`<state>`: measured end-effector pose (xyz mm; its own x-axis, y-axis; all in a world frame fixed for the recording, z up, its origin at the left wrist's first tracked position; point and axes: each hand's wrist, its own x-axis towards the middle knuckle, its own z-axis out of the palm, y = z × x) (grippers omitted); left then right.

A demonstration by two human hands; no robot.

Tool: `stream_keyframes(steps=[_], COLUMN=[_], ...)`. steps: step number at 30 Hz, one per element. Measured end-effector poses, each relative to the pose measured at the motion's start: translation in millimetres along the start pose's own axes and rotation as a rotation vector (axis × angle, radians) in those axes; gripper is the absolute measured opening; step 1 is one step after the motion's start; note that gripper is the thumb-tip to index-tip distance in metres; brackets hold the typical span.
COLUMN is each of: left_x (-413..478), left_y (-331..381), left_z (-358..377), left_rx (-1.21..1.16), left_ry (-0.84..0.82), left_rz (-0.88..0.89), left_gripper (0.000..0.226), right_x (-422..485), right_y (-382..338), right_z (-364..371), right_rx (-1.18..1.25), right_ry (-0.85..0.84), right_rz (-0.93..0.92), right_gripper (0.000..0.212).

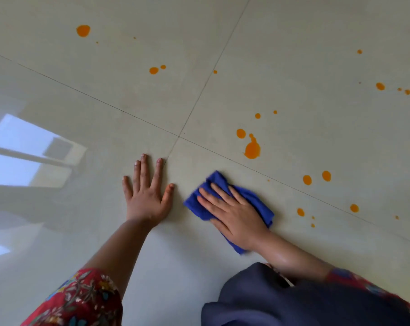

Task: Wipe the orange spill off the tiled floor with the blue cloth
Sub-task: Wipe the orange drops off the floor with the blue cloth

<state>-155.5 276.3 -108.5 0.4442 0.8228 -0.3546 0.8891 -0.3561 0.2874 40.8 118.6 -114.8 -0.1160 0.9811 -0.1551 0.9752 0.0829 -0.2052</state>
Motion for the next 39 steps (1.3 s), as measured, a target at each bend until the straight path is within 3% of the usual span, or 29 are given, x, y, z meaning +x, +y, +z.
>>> stream_keyframes(steps=[3, 5, 7, 10, 12, 13, 18, 19, 23, 26, 30, 32, 34, 36, 39], left_x=[0.0, -2.4, -2.8, -4.6, -11.4, -14.2, -18.2, -18.8, -16.5, -19.5, -22.4, -21.7, -22.3, -22.4, -22.7], left_y=[4.6, 23.0, 55.1, 94.8, 108.0, 109.0, 107.2, 108.1, 114.1, 113.2, 113.6, 114.6, 114.4, 113.2, 112.8], left_z=[-1.7, -0.3, 3.8, 15.3, 28.2, 33.4, 39.2, 39.9, 37.7, 37.1, 39.7, 40.2, 40.8, 40.6, 41.1], left_rx=[0.026, 0.010, -0.010, -0.097, -0.030, 0.043, 0.137, 0.128, 0.134, 0.146, 0.150, 0.141, 0.149, 0.151, 0.154], left_ry=[-0.029, -0.013, -0.001, -0.105, -0.215, -0.247, -0.220, -0.222, -0.230, -0.239, -0.202, -0.193, -0.186, -0.180, -0.171], left_rz=[-0.043, -0.068, 0.037, 0.210, 0.297, 0.330, 0.345, 0.351, 0.350, 0.358, 0.350, 0.353, 0.357, 0.361, 0.359], left_gripper=[0.074, 0.077, 0.078, 0.080, 0.080, 0.081, 0.087, 0.087, 0.089, 0.094, 0.095, 0.095, 0.095, 0.095, 0.095], right_x=[-49.7, -39.2, -14.4, -33.8, -91.2, -113.7, -87.9, -77.7, -135.9, -162.6, -92.2, -76.2, -102.3, -146.7, -179.7], right_y=[39.4, 54.5, 45.4, 25.0, 37.5, 48.7, 83.5, 75.0, 53.3, 77.1, 91.6, 75.6, 55.4, 57.0, 97.3], right_z=[0.5, -4.6, -11.4, -0.5, 3.9, 3.2, -11.0, -11.9, 3.3, 1.5, -11.2, -7.8, 0.4, 6.7, 5.9], right_rx=[-0.017, -0.019, 0.034, 0.015, 0.000, 0.001, 0.048, 0.075, 0.034, 0.068, 0.107, 0.102, 0.048, 0.040, 0.101], right_ry=[0.027, 0.086, 0.179, 0.099, 0.042, 0.054, 0.171, 0.180, 0.044, 0.050, 0.187, 0.188, 0.086, 0.068, 0.185], right_rz=[0.065, 0.278, 0.466, 0.283, 0.161, 0.195, 0.637, 0.629, 0.262, 0.429, 0.692, 0.583, 0.358, 0.310, 0.718], right_gripper=[0.056, 0.054, 0.053, 0.054, 0.055, 0.056, 0.053, 0.053, 0.054, 0.054, 0.052, 0.053, 0.054, 0.055, 0.054])
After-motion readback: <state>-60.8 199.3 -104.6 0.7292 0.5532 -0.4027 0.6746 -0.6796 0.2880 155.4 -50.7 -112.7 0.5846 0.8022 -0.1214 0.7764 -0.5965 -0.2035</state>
